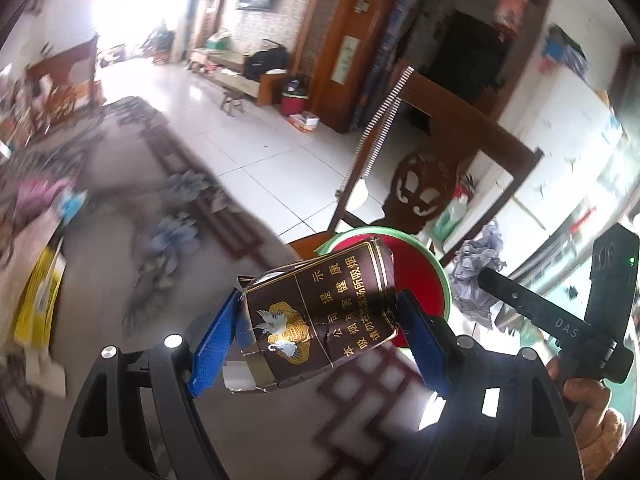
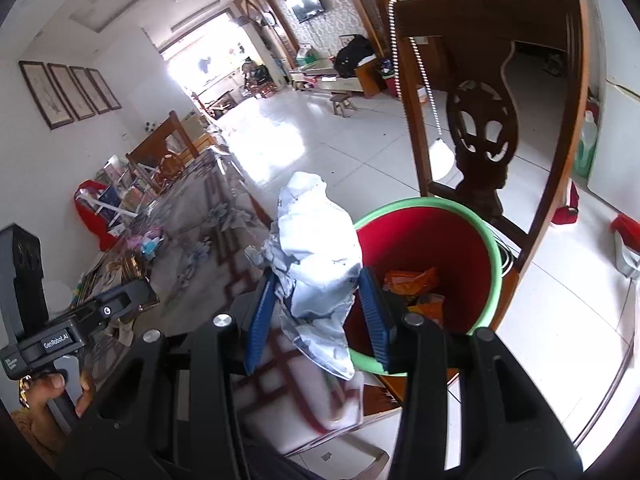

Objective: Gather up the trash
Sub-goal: 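Carry the pack and blue paper to the red bucket and release both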

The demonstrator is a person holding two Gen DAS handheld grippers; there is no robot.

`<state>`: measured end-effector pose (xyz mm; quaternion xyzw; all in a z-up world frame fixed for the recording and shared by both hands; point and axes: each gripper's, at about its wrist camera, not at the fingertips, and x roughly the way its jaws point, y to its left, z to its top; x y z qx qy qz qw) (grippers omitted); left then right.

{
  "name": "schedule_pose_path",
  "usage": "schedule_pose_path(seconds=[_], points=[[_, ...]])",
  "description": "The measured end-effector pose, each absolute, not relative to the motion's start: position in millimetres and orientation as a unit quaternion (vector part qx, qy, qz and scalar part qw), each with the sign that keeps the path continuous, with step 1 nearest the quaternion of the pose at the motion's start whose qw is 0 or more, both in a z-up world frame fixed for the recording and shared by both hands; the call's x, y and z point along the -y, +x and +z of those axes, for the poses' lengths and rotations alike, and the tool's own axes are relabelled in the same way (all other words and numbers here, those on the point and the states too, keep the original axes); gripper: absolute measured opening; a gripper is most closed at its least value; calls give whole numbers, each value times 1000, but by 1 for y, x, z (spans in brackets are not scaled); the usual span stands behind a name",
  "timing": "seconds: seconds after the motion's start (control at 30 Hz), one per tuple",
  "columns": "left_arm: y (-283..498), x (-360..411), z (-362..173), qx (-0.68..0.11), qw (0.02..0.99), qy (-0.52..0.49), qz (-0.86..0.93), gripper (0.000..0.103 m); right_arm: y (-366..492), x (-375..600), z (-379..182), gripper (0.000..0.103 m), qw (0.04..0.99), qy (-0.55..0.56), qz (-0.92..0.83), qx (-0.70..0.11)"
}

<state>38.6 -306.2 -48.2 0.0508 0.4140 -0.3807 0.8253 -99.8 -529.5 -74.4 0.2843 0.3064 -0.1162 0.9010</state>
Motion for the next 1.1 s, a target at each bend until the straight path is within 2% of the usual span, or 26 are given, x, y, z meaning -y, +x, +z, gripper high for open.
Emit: schedule_pose_path(seconds=[0.37, 0.47, 0.5, 0.57, 0.6, 0.8, 1.1], points=[[36, 376, -47, -411, 795, 80, -439, 75, -105, 547, -87, 41, 892, 294, -144, -311], [32, 390, -49, -411, 788, 97, -448, 76, -107, 551, -88, 45, 891, 293, -164, -305], [32, 393, -49, -410, 787, 102, -449, 78, -107, 553, -87, 47, 891, 296, -169, -301], [31, 395, -49, -407, 789, 114, -445, 81, -106, 557, -87, 65, 888, 305, -180, -293], [30, 393, -49, -405, 791, 114, -444, 82, -107, 558, -86, 71, 888, 309, -184, -288], [34, 366, -52, -410, 803, 89, -424, 83, -105, 551, -76, 71, 893, 300, -175, -286], [32, 261, -58, -403, 845, 78, -342, 83, -84, 499, -24, 71, 918, 279, -87, -268]])
